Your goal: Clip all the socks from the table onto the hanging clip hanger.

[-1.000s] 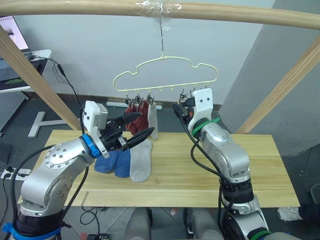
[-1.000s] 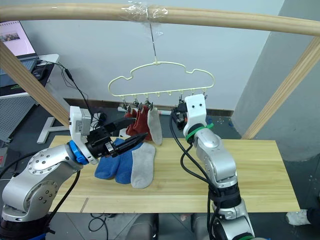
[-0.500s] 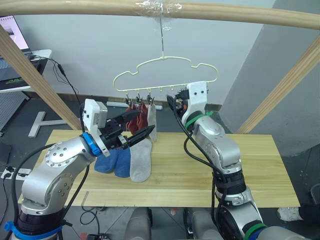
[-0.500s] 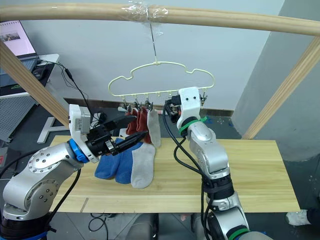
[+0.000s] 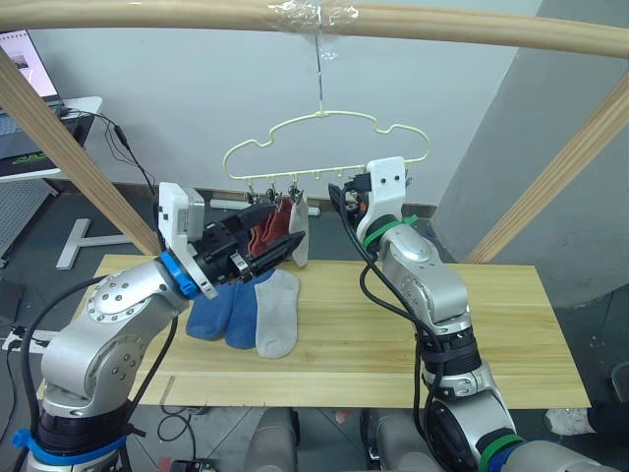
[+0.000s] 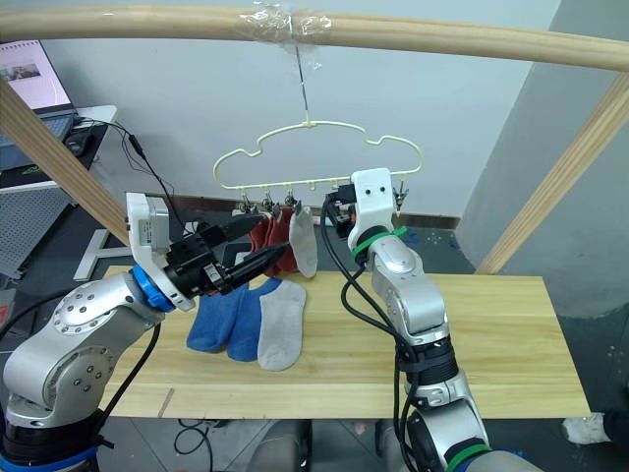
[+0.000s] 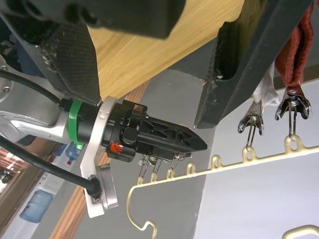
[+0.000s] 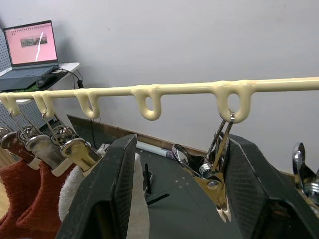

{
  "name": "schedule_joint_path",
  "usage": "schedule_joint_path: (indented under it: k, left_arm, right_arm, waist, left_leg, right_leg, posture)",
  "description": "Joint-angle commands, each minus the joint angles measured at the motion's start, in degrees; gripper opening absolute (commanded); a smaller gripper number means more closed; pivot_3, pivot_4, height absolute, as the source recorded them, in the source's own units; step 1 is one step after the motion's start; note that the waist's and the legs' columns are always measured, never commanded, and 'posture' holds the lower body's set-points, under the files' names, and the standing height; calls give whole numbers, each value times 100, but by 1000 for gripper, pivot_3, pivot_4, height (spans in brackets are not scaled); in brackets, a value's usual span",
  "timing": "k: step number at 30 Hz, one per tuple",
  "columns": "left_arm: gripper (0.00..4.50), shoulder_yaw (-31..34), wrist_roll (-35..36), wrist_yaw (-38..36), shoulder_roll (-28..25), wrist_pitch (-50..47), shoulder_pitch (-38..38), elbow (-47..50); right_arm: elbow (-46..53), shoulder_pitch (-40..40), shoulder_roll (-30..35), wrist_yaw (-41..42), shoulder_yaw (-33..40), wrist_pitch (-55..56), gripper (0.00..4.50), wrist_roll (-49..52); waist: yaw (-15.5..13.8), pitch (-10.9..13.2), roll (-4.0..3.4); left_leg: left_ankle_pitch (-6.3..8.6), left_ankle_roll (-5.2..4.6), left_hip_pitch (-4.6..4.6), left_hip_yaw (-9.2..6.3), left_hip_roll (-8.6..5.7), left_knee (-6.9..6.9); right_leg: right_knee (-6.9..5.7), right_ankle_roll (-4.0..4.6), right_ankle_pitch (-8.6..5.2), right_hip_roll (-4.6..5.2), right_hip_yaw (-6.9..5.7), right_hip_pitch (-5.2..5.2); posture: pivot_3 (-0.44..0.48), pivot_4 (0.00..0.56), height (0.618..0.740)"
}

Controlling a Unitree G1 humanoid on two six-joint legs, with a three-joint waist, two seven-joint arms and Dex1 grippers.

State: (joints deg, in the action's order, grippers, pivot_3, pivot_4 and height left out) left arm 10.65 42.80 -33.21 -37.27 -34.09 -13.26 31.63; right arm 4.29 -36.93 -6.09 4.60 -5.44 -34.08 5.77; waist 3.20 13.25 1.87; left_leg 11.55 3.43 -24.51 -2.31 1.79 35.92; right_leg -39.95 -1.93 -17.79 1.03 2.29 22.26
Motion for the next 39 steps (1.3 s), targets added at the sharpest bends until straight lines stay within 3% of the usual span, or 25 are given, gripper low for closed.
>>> schedule_joint_path:
  k: [1, 13, 16, 20, 23, 25, 30, 34, 39]
  left_arm:
    - [3462, 104, 163, 60, 67, 25, -145, 260]
    - [3462, 75, 220, 156, 89, -98, -265, 260]
    - [3462, 62, 211, 156, 88, -104, -277, 256]
    - [3462, 57, 193, 176, 111, -114, -275, 265]
    - [3462, 33, 143, 248, 163, -107, -198, 268]
    - [3462, -1, 90, 360, 226, -129, -98, 266]
    - [3462, -486, -822, 572, 219, -17, 540, -141]
    - [3462, -1146, -1961, 555, 231, 607, 959, -1049]
    - [4462, -1642, -2775, 438, 648, 1535, 1052, -2421]
  right_arm:
    - [137, -126, -13, -46, 92, 148, 2609, 33]
    - [127, -132, -25, -66, 151, 135, 2609, 29]
    - [117, -125, -24, -84, 182, 116, 2033, 34]
    - [103, -120, -24, -120, 236, 73, 657, 67]
    - [84, -134, -5, -106, 303, 41, 55, 113]
    - [66, -157, 26, -72, 383, 3, 9, 171]
    - [11, -256, 287, 360, 502, -226, 9, 484]
    - [9, -302, 495, 624, 462, -405, 9, 638]
    - [111, -276, 567, 674, 408, -530, 0, 688]
  waist:
    - [-1, 0, 0]
    - [0, 0, 0]
    - [0, 0, 0]
    - [0, 0, 0]
    - [0, 0, 0]
    - [0, 0, 0]
    - [2, 1, -1]
    - [4, 3, -5]
    - [2, 4, -6]
  left_leg:
    - [0, 0, 0, 0, 0, 0]
    - [0, 0, 0, 0, 0, -1]
    - [0, 0, 0, 0, 0, 0]
    - [0, 0, 0, 0, 0, 0]
    - [0, 0, 0, 1, 0, 0]
    - [0, 0, 0, 0, 0, -1]
    - [0, -1, 0, 0, -1, -2]
    - [0, -1, 2, 1, -1, -4]
    - [1, -1, 3, 7, 0, -6]
  right_leg:
    - [0, 0, 0, 0, 0, 0]
    - [1, 0, 0, 0, 0, 0]
    - [1, 0, 0, 0, 1, 0]
    - [1, 0, 0, 0, 1, 0]
    - [1, 0, 0, 0, 1, 0]
    - [1, 0, 0, 0, 2, 0]
    - [2, 0, 0, 0, 4, 0]
    - [2, 1, 0, 0, 2, 0]
    - [4, 1, -1, 1, 4, 2]
  posture:
    - [-15, 216, 740]
    - [-18, 216, 740]
    - [-18, 217, 740]
    - [-17, 217, 740]
    - [-17, 217, 740]
    - [-18, 220, 740]
    - [-18, 220, 740]
    - [-35, 221, 740]
    - [-44, 220, 740]
